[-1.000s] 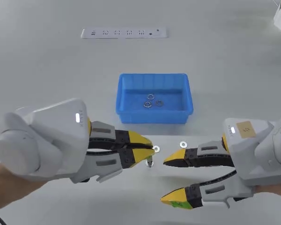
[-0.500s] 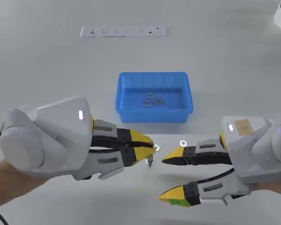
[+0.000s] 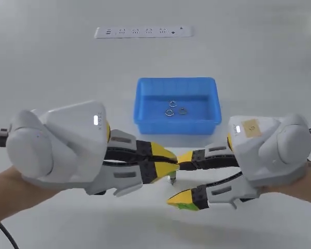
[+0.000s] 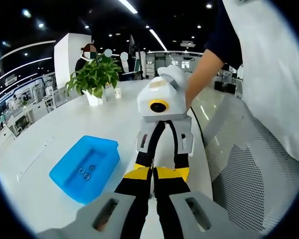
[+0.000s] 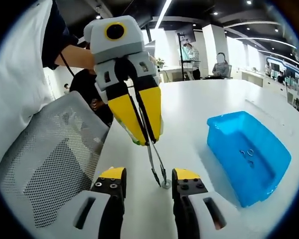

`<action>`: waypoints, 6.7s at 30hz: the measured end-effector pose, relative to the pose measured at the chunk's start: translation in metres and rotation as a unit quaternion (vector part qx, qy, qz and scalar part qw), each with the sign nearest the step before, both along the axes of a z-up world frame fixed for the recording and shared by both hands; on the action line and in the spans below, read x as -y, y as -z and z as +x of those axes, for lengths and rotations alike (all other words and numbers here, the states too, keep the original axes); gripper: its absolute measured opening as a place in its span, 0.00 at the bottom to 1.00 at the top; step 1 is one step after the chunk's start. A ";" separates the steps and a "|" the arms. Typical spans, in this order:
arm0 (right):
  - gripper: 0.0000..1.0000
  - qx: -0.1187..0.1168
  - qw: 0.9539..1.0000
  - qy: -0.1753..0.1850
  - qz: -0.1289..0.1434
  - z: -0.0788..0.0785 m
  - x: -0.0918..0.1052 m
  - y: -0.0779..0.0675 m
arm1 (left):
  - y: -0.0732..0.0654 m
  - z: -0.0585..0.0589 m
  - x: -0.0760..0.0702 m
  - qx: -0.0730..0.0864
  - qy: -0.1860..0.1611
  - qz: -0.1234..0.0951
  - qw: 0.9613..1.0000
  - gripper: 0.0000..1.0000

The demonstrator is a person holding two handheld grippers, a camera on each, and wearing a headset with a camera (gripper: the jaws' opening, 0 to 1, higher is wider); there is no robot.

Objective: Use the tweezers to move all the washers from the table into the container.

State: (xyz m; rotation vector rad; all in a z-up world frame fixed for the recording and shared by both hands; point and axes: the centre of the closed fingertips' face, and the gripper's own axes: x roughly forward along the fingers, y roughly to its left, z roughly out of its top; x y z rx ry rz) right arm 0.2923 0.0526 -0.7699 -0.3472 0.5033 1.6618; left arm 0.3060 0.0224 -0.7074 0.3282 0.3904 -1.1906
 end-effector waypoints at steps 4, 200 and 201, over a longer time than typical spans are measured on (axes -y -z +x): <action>0.28 0.008 1.000 -0.010 -0.003 0.004 -0.005 0.001 | 0.000 0.000 -0.001 -0.001 0.002 0.001 1.000 0.06; 0.11 0.087 0.996 0.023 -0.023 0.150 -0.013 0.000 | 0.001 0.145 -0.007 -0.030 0.000 0.016 0.999 0.07; 0.11 0.089 0.996 0.024 -0.023 0.150 -0.013 0.000 | 0.000 0.144 -0.007 -0.024 0.002 0.019 1.000 0.06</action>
